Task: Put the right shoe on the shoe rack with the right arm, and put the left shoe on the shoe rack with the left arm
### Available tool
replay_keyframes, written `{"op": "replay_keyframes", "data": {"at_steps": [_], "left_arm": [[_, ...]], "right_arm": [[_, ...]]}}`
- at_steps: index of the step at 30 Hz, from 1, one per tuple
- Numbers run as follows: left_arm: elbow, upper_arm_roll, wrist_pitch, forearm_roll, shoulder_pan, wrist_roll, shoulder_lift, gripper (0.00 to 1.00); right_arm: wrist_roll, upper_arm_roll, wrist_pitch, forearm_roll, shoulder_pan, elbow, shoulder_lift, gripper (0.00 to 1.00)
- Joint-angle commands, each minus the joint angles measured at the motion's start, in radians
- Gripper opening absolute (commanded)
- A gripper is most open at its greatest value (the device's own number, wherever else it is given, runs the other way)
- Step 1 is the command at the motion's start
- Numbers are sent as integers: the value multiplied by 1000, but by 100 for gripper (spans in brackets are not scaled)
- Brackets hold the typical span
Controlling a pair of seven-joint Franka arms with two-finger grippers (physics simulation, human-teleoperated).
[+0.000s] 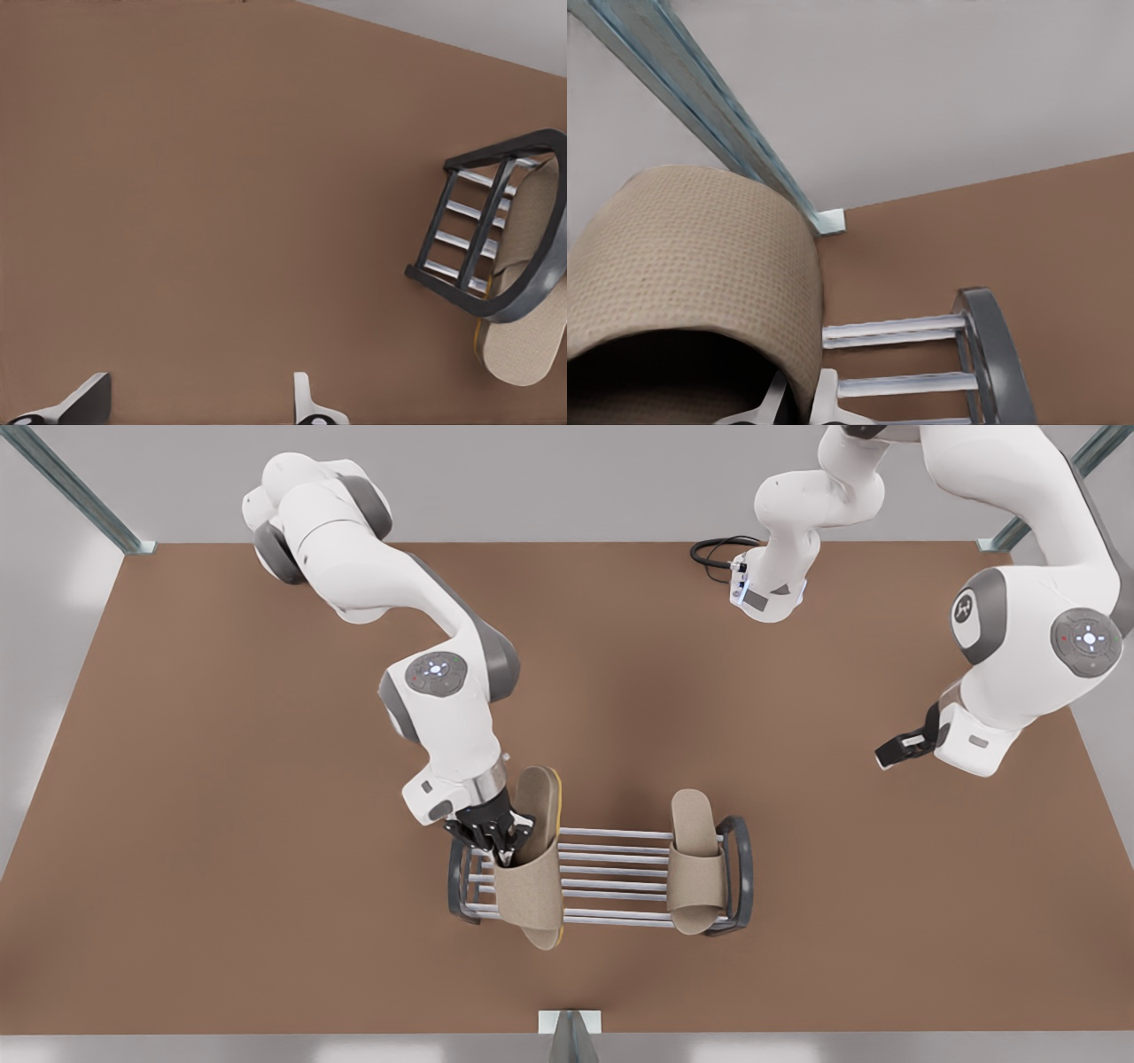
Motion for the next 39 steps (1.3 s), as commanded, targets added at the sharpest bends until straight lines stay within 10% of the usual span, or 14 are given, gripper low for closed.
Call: {"op": "replay_keyframes", "data": {"at_steps": [1,21,22,39], "left_arm": [[6,-1,6,18,-7,259,13,100],[158,-2,-100,20,-80,220,97,100],[158,-2,-102,20,-80,218,96,100],[163,-7,-117,21,-86,210,93,100]], "right_arm": [[244,0,80,-6,1,0,7,21],[205,-9,215,-83,32,-233,53,21],[211,-11,215,-89,38,-235,53,100],[218,-8,215,-106,35,-261,27,100]]}}
